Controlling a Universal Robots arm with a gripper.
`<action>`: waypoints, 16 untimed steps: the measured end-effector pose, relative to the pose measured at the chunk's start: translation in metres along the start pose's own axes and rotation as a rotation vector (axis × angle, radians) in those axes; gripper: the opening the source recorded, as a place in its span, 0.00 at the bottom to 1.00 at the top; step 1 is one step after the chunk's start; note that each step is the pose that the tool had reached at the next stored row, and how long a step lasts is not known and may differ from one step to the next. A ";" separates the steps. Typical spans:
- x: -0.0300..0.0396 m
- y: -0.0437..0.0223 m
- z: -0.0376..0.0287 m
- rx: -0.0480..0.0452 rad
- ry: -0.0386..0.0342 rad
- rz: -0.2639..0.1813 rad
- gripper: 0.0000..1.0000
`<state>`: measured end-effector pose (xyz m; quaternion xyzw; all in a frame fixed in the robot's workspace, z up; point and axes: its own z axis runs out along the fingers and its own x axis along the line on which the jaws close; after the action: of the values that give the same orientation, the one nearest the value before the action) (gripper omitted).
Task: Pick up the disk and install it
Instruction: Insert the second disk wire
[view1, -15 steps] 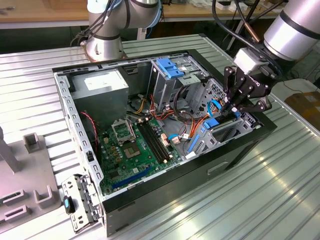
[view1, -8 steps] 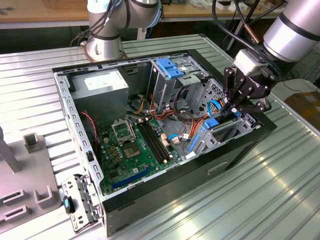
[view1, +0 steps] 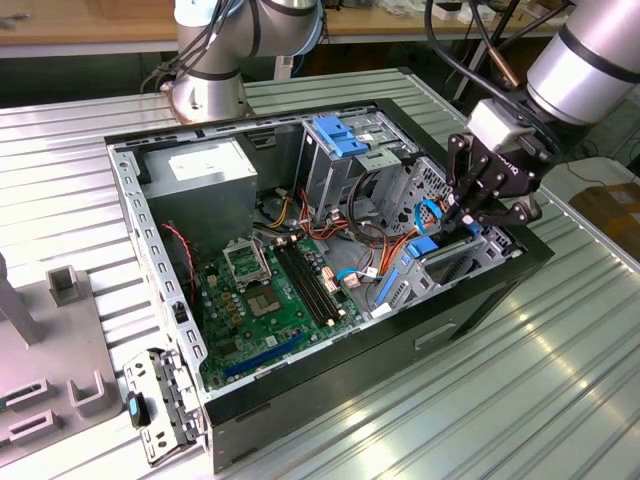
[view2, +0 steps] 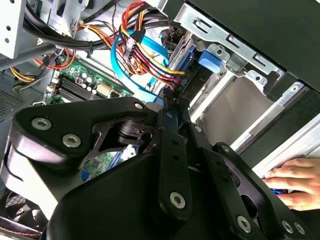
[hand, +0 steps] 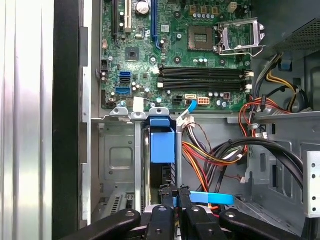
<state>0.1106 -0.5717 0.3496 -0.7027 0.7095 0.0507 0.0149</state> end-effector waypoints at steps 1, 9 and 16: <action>0.0003 0.0001 0.0000 0.0054 -0.0028 0.000 0.16; 0.0028 0.0037 0.0001 0.0195 -0.0062 -0.007 0.16; 0.0046 0.0068 0.0005 0.0415 -0.0153 -0.018 0.16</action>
<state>0.1037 -0.5761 0.3490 -0.7082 0.7039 0.0412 0.0353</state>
